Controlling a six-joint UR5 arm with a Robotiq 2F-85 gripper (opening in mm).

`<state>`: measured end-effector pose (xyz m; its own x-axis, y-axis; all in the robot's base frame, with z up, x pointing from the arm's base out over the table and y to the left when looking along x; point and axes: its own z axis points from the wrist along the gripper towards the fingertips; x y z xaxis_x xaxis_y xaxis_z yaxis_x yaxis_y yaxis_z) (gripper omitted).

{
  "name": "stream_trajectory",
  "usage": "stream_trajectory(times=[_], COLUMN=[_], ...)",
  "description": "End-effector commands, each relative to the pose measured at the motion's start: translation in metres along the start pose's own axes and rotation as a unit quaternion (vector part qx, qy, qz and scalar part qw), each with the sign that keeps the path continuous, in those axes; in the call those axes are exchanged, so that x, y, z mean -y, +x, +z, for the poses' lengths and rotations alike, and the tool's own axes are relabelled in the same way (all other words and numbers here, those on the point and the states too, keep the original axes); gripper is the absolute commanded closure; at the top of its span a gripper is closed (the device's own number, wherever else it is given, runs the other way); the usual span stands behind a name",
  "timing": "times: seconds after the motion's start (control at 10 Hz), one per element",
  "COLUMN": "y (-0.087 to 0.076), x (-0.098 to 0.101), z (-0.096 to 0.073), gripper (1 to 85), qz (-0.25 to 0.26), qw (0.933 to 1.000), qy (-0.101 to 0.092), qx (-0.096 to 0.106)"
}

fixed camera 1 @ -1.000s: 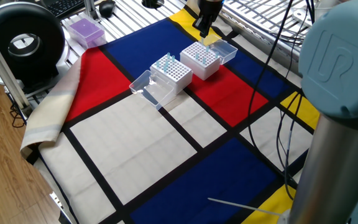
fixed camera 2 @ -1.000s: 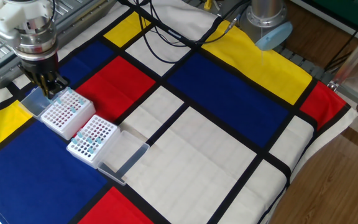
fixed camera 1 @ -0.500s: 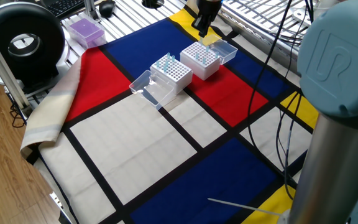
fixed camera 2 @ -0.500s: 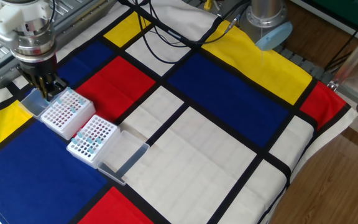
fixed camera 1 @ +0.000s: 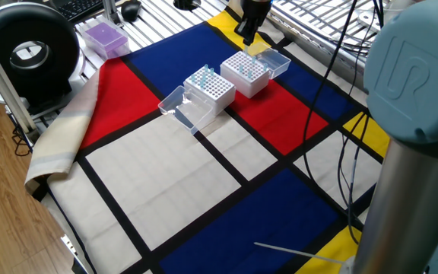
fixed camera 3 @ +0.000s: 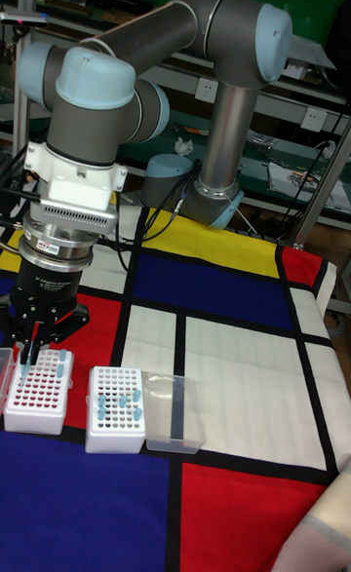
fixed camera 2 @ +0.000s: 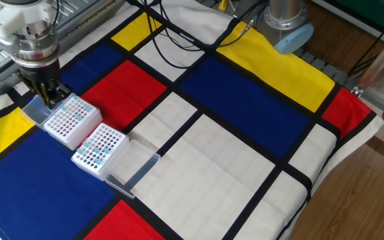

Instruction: Transfer all medium pipette tips from one holder to another

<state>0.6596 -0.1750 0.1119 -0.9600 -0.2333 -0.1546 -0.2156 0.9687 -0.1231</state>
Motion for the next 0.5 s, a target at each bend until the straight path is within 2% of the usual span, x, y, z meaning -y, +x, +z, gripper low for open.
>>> stream_trajectory(times=[0.0,0.4], y=[-0.0009,0.001], x=[-0.0017,-0.0058], z=[0.001,0.0034], gripper=[77.0,76.7], qz=[0.005,0.003], qw=[0.9999,0.9998], qy=[-0.009,-0.02], qx=[0.005,0.005])
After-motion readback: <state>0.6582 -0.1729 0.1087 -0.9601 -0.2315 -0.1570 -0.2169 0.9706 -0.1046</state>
